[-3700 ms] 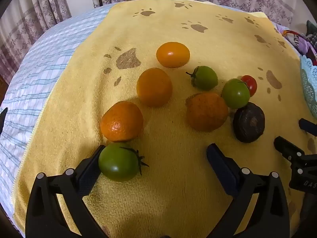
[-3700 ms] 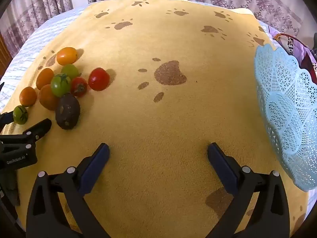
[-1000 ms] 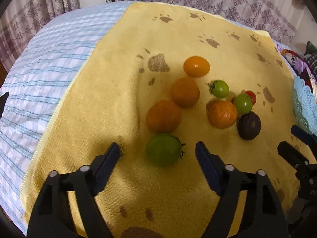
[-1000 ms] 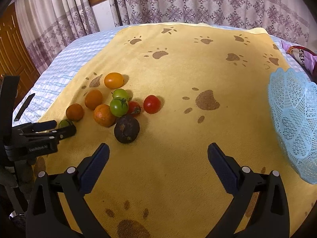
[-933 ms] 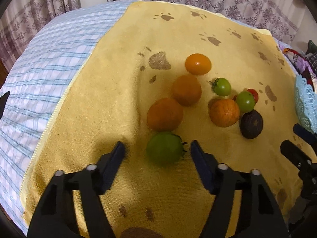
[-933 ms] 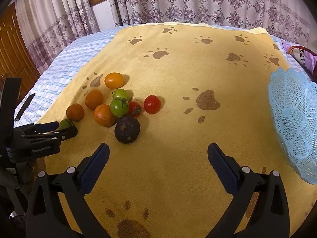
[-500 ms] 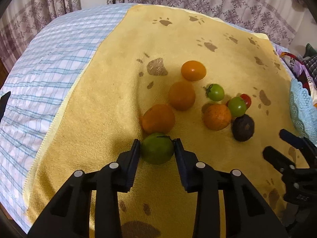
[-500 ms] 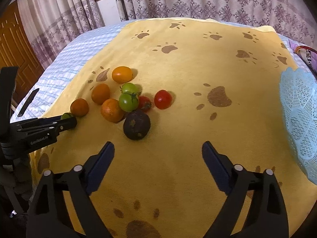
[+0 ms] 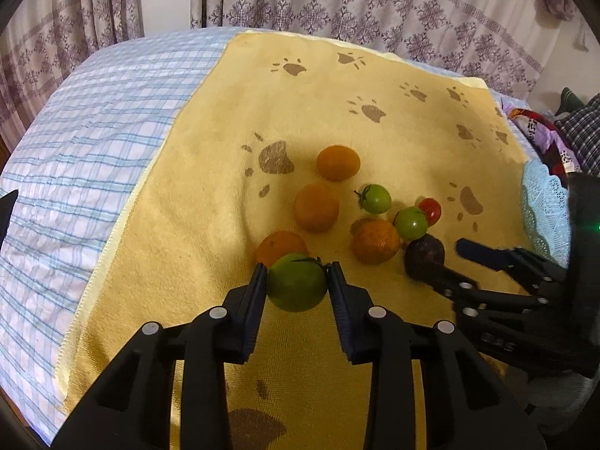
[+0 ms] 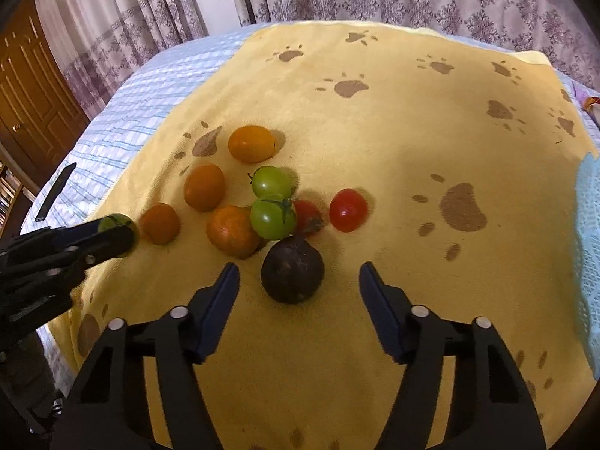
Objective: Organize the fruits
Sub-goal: 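Grasp the green tomato with the left tool while the right tool grasps the dark purple fruit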
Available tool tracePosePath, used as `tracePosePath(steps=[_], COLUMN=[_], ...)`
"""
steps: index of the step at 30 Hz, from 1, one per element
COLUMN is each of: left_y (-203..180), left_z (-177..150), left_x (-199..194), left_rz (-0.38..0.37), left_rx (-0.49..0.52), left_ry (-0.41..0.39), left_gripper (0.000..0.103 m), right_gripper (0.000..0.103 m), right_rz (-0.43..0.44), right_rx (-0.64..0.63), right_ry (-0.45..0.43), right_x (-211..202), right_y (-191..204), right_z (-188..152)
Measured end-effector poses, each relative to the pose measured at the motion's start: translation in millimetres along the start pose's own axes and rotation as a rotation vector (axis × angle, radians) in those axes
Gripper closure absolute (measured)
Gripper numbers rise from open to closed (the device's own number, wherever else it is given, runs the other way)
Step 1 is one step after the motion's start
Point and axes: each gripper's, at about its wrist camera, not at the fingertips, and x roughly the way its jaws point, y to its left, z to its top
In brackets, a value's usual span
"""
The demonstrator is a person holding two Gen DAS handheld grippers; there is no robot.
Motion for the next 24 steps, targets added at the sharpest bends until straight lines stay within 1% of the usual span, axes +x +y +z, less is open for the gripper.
tracePosePath(steps=[4,6,7,8,9,10,18,24], left_y=[-0.2,-0.4,-0.9,-1.3,-1.0,-0.7,-0.3,-1.9], left_z=[0.5,-0.1,-0.6,-1.0,-1.0,-1.2,-1.4,-1.2], left_x=[-1.2,-0.5,-0.1,0.3,0.9,1.1,1.7,0.3], left_rz=[-0.001,-0.001,0.000,0.000,0.000,0.000,-0.002,-0.007], left_rx=[-0.007,-0.008,-0.009,-0.009,-0.009,-0.009,-0.009,-0.006], left_ry=[0.001,0.004,0.006,0.008,0.010,0.011,0.013,0.010], left_gripper=[0.069,0.069,0.069,0.069,0.069,0.069,0.069,0.069], right_gripper=[0.045,0.051,0.052,0.055,0.061,0.062,0.062,0.062], right_rz=[-0.003,-0.009,-0.010,-0.006,0.006,0.017,0.012,0.006], right_rx=[0.000,0.001,0.007,0.013,0.018,0.021,0.081,0.094], right_ry=[0.037,0.053,0.055,0.053,0.050,0.048,0.000,-0.021], right_x=[12.7,17.3,18.5,18.6,17.6,16.6,-3.2,-19.9], right_y=[1.5,0.7,-0.3,-1.3,-2.4,-2.6,-17.5,-26.3], right_z=[0.9,0.7,0.5,0.4,0.4,0.6,6.2,4.9])
